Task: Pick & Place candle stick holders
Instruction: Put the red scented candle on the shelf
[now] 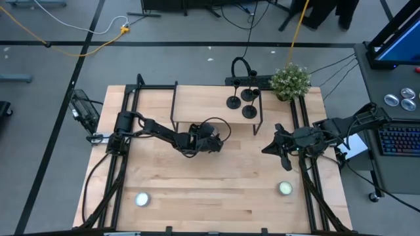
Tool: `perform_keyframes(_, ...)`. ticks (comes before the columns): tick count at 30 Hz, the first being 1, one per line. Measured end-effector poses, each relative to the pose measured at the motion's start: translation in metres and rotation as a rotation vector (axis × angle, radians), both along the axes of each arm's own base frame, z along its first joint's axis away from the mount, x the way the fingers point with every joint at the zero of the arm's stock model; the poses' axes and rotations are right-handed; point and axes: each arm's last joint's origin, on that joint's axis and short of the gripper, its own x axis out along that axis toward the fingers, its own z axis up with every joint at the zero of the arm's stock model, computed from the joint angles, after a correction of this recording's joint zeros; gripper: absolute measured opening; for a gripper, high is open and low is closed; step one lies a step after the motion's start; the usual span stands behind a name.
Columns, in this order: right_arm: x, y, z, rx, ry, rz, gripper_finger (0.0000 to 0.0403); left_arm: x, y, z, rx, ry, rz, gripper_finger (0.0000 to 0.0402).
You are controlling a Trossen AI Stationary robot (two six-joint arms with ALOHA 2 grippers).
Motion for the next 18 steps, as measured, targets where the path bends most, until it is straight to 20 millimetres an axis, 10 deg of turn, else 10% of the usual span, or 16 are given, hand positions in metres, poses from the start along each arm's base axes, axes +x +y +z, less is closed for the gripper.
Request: perform_keyframes(18,0.0,0.0,0.0,0.0,-0.001,0.0,0.0,0.001,-0.015,0.021,0.037,-0.026,-0.073,0.0304)
